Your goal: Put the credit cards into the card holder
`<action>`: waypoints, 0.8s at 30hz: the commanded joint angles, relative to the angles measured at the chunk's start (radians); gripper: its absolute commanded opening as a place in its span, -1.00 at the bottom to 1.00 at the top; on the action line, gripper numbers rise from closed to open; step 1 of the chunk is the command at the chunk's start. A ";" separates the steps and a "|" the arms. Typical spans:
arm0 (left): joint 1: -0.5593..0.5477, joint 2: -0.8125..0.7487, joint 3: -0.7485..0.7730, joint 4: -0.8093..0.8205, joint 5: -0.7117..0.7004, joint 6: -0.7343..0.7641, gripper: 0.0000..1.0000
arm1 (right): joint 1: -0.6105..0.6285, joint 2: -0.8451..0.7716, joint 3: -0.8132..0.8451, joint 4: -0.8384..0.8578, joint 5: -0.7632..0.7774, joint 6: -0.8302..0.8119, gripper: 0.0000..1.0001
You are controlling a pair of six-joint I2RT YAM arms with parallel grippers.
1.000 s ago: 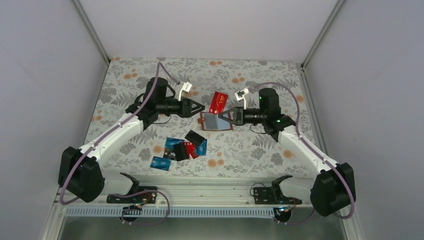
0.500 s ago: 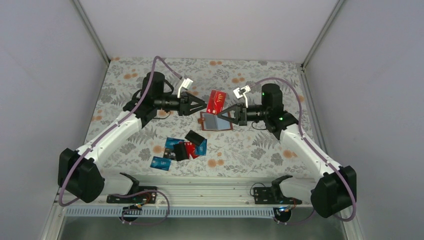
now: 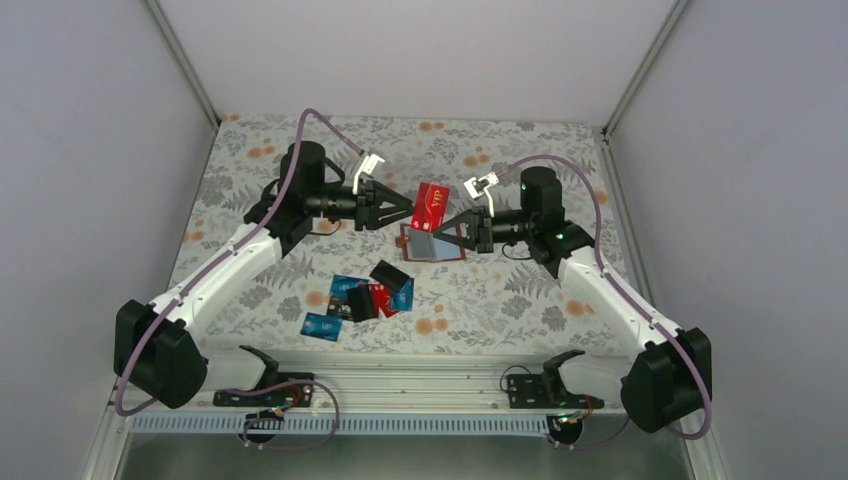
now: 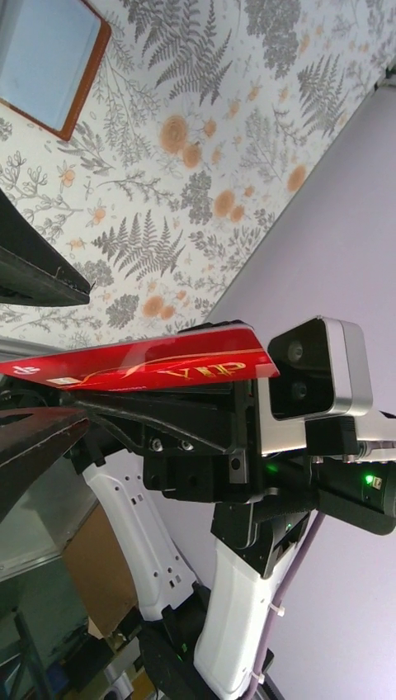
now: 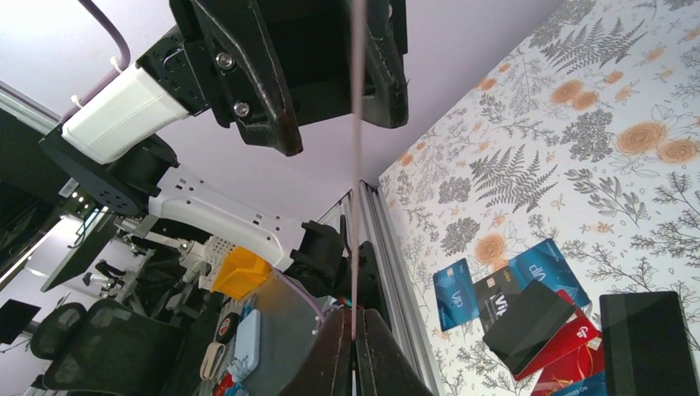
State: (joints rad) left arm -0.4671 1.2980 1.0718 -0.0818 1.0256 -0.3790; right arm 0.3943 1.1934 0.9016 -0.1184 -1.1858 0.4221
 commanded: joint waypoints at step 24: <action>-0.032 -0.041 -0.056 0.071 -0.019 -0.034 -0.95 | 0.045 0.009 0.087 -0.130 0.137 -0.091 -0.43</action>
State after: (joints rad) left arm -0.4934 1.2884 1.0477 -0.0116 1.0416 -0.4271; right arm 0.4320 1.1961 0.9340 -0.1860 -1.1458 0.3656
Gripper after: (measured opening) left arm 0.027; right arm 0.183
